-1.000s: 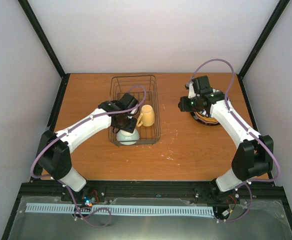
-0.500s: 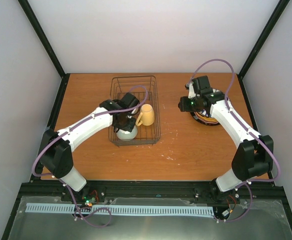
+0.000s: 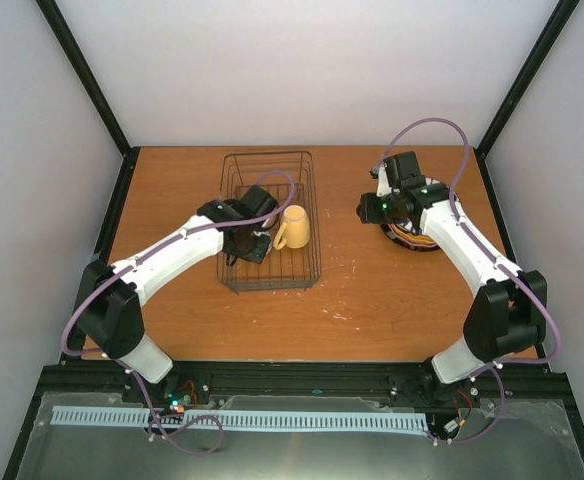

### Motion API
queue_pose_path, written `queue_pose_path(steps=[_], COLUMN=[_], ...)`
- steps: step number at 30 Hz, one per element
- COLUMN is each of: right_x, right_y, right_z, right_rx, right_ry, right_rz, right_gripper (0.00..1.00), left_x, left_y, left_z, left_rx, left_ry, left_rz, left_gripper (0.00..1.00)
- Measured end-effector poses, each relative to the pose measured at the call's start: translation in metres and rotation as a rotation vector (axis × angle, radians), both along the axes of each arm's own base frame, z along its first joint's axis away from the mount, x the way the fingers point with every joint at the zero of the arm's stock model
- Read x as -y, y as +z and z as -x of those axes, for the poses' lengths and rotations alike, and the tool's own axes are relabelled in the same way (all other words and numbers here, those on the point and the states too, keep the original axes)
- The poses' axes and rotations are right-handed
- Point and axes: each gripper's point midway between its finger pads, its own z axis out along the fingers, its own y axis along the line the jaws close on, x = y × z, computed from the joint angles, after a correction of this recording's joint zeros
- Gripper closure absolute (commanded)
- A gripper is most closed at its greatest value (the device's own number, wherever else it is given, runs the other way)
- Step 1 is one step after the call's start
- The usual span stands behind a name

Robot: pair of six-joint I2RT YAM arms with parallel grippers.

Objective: Load the mixed dishes into the dish rack

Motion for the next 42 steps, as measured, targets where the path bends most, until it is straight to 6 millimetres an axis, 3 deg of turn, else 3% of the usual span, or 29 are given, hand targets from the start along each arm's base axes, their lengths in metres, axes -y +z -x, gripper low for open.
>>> queue_pose_path(steps=[2, 6, 10, 13, 16, 19, 22, 24, 26, 30, 36, 42], right_x=[0.0, 0.001, 0.007, 0.019, 0.048, 0.11, 0.16, 0.185, 0.201, 0.208, 0.221, 0.225], right_y=[0.0, -0.001, 0.0, 0.006, 0.012, 0.011, 0.001, -0.011, -0.02, -0.024, -0.026, -0.042], right_z=[0.0, 0.001, 0.004, 0.005, 0.002, 0.0, 0.007, 0.017, 0.026, 0.027, 0.024, 0.029], right_rx=[0.001, 0.002, 0.017, 0.042, 0.063, 0.063, 0.054, 0.031, 0.01, 0.007, 0.014, -0.021], right_ry=[-0.002, -0.003, -0.02, -0.058, -0.14, -0.312, -0.467, -0.559, -0.623, -0.669, -0.717, -0.746], right_rz=[0.002, 0.003, 0.023, 0.046, 0.034, 0.017, -0.025, -0.07, -0.096, -0.122, -0.159, -0.173], right_gripper=[0.52, 0.52, 0.48, 0.47, 0.47, 0.47, 0.48, 0.49, 0.49, 0.49, 0.49, 0.49], left_x=[-0.003, -0.01, -0.013, -0.013, -0.01, -0.003, 0.0, -0.004, -0.013, -0.021, -0.009, -0.002], left_y=[0.004, 0.009, 0.014, 0.018, 0.025, 0.046, 0.084, 0.105, 0.112, 0.084, 0.021, -0.001], left_z=[-0.002, -0.009, -0.019, -0.026, -0.034, -0.042, -0.051, -0.059, -0.071, -0.089, -0.097, -0.101], left_rx=[0.023, 0.067, 0.122, 0.16, 0.204, 0.277, 0.379, 0.433, 0.467, 0.437, 0.305, 0.268], left_ry=[0.008, 0.028, 0.054, 0.069, 0.087, 0.097, 0.115, 0.129, 0.149, 0.144, 0.077, 0.042], left_rz=[-0.01, -0.039, -0.059, -0.058, -0.035, 0.041, 0.168, 0.236, 0.257, 0.217, 0.16, 0.15], left_gripper=[0.95, 0.66, 0.57, 0.43, 0.32, 0.25, 0.31, 0.55, 0.71, 0.76, 0.86, 0.88])
